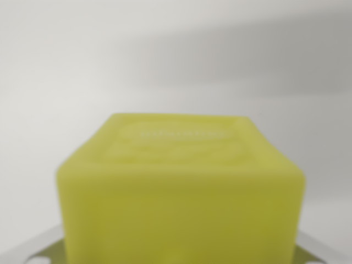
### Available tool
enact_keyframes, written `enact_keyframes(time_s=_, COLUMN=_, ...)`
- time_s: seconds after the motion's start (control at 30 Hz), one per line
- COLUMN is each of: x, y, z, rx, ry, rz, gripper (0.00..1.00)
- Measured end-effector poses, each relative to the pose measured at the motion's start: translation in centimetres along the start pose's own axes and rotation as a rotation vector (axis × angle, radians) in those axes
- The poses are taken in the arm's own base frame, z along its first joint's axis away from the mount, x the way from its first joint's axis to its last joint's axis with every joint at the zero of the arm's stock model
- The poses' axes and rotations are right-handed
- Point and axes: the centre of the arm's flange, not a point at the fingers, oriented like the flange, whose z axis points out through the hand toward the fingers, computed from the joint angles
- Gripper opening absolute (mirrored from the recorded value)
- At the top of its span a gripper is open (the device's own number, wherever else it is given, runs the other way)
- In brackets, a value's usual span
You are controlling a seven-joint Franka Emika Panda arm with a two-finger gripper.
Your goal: Pick yellow cube
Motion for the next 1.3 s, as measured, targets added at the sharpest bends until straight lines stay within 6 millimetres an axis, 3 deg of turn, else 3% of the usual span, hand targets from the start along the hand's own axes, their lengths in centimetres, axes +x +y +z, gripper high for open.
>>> enact_keyframes(time_s=1.07, x=0.0, y=0.0, z=-8.0, rx=0.0, ry=0.0, rz=0.0, gripper=0.0)
enact_keyframes(time_s=1.3, x=0.0, y=0.0, z=-8.7, rx=0.0, ry=0.0, rz=0.0, gripper=0.0)
